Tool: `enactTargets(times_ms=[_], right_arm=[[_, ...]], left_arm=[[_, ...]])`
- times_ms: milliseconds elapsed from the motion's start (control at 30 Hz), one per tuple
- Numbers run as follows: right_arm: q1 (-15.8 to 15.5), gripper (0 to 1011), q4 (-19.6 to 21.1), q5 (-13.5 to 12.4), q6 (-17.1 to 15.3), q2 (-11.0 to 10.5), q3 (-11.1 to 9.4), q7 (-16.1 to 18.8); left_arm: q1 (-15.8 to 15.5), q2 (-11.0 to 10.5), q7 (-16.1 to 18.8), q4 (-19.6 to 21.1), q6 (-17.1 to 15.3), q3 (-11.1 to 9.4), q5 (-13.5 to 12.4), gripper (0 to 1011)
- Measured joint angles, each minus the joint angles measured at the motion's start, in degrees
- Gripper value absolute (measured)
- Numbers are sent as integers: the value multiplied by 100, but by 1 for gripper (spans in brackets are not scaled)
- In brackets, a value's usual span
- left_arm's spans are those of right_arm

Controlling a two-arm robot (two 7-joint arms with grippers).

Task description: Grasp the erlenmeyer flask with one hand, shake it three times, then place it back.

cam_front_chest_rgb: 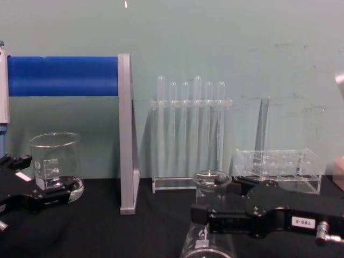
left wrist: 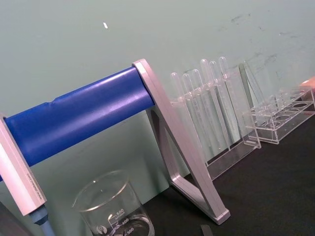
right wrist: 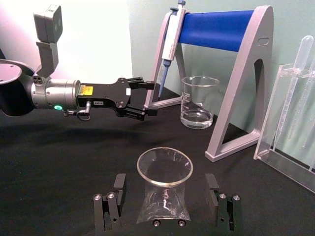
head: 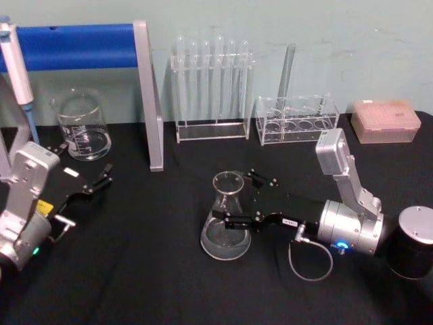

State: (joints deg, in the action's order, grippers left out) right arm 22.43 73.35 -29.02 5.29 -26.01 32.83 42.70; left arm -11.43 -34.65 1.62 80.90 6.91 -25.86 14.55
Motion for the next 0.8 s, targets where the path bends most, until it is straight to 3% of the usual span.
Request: enactTargets(times_ms=[800], right_arm=[[-5, 1000, 6, -5, -6, 0, -7, -5]], left_arm=[[0, 0, 0, 0, 0, 0, 0, 1001]])
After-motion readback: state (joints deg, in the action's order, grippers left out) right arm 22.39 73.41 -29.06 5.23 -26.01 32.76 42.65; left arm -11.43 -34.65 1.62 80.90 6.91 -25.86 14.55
